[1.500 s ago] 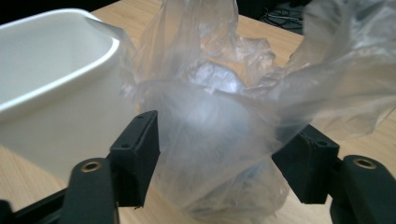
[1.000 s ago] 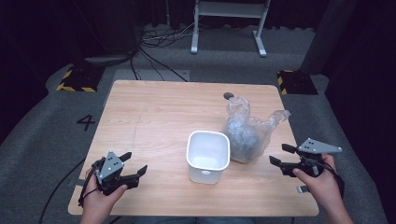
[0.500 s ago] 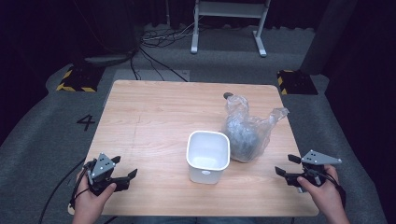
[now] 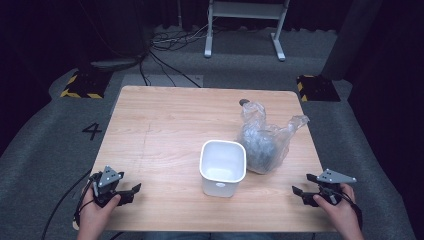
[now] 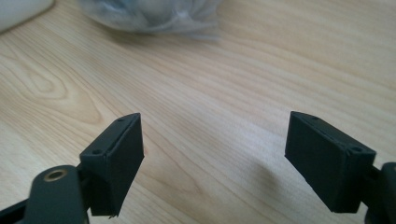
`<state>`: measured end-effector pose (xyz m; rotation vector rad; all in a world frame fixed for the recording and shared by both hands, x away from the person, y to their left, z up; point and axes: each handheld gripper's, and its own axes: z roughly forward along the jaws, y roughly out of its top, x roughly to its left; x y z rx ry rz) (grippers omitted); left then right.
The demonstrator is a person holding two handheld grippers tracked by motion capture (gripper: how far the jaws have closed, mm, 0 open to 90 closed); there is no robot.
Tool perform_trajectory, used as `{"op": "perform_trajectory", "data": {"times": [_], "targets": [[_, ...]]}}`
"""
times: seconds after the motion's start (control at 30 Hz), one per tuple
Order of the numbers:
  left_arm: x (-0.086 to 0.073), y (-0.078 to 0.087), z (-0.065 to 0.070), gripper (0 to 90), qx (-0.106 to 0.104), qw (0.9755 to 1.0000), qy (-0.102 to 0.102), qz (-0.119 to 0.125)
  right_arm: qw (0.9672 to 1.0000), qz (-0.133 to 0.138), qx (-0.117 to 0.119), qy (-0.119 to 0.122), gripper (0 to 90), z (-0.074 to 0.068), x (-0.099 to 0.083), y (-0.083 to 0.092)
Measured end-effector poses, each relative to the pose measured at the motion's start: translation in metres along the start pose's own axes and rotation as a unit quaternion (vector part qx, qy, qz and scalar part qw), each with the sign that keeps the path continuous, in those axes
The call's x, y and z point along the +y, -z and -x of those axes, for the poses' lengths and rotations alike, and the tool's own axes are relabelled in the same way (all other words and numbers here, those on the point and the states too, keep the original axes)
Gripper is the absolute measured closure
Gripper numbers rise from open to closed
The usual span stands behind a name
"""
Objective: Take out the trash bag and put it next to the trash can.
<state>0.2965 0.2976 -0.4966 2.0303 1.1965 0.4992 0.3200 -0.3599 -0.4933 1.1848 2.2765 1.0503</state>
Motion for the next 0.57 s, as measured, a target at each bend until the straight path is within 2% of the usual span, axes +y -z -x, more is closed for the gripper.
{"op": "perform_trajectory", "data": {"times": [0.1, 0.13, 0.33, 0.57], "targets": [[-0.005, -0.0064, -0.0032, 22.4, 0.004, 0.9999, -0.002, -0.014, 0.9999, -0.006, -0.004, -0.009, 19.0, 0.0003, -0.0078, -0.0067], [-0.0054, -0.0076, -0.0033, 22.4, 0.006, 0.9999, -0.006, -0.015, 0.9999, -0.016, -0.003, -0.002, 19.1, 0.0007, -0.0081, -0.0071], [-0.0048, -0.0085, -0.0043, 19.6, 0.0, 0.9998, -0.008, -0.018, 0.9997, -0.021, -0.008, 0.011, 16.3, -0.001, -0.008, -0.0082], [-0.0049, -0.0087, -0.0038, 18.5, 0.003, 0.9998, -0.003, -0.018, 0.9997, -0.023, -0.008, 0.01, 14.1, -0.0011, -0.0078, -0.0087]]}}
